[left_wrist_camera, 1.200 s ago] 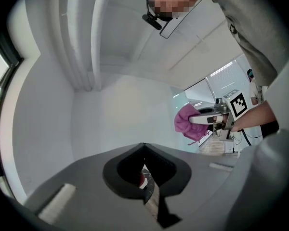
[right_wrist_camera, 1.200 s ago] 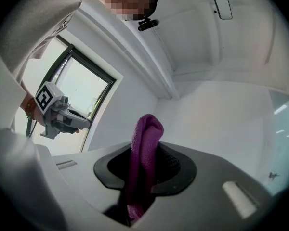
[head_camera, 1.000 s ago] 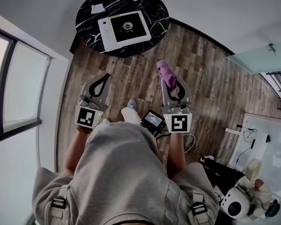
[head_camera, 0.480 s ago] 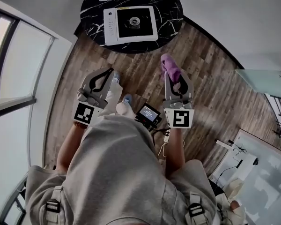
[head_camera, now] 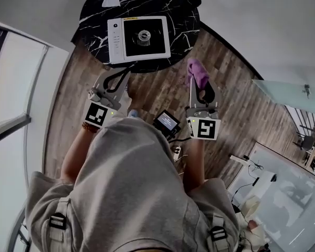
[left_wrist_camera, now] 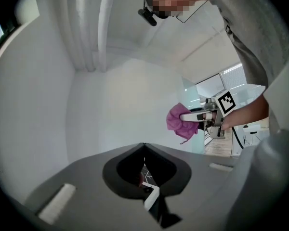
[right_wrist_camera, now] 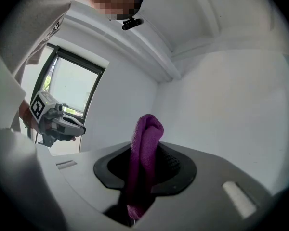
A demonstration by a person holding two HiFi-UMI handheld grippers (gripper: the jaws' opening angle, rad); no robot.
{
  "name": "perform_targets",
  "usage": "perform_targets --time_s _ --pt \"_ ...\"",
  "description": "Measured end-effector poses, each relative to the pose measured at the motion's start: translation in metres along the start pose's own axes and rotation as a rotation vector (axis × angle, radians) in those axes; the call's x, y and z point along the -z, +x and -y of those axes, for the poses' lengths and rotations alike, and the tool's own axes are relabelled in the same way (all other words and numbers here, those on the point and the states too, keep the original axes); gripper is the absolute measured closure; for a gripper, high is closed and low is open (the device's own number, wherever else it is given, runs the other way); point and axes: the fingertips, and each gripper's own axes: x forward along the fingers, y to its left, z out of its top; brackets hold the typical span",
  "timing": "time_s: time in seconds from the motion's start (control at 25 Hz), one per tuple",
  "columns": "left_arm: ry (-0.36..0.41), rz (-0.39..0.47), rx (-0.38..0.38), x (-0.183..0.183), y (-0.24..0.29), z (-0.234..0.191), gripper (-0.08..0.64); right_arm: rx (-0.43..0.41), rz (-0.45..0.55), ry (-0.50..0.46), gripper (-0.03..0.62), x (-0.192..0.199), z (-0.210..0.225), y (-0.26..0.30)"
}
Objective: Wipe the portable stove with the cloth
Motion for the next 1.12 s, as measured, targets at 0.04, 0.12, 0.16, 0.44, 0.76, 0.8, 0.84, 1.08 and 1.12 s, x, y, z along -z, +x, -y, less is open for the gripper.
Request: perform_targets --time_s 0.04,0.12,0.16,0.44,0.76,0.8,0.84,1.08,1.12 --pt "-0.011 0.01 0.008 -0.002 0.01 -0.009 0.565 0.005 -0.01 0.0 0.479 -0.001 0.005 0.011" --pt "-0.043 0.02 0.027 -0.004 0.027 -0.028 0.565 0.013 -0.022 0.005 0.479 -0.005 0.012 0.035" --pt "-0.051 0.019 0.039 -0.003 0.035 -0.038 0.565 0.016 -0.026 0.006 0.479 -0.006 0.015 0.047" --pt "-0.018 -0.044 0.126 0.026 0.08 -0.091 0.545 -0.025 -0.079 -0.054 0.479 0.0 0.022 0.123" --pt "-0.004 -0.157 0.091 0.056 0.105 -0.104 0.538 -0.149 -0.157 -0.117 0.479 0.029 0.033 0.176" --pt "-0.005 -0.178 0.089 0.062 0.109 -0.103 0.532 -0.166 -0.164 -0.123 0.479 0.035 0.037 0.182" --pt "-0.003 -0.2 0.087 0.068 0.114 -0.1 0.523 -0.182 -0.165 -0.128 0.479 0.041 0.041 0.188" --pt "0.005 -0.344 0.014 0.106 0.132 -0.089 0.491 -0.315 -0.169 -0.185 0.479 0.087 0.053 0.217" --pt "-0.005 -0.362 -0.006 0.113 0.133 -0.087 0.491 -0.35 -0.166 -0.208 0.478 0.095 0.053 0.222"
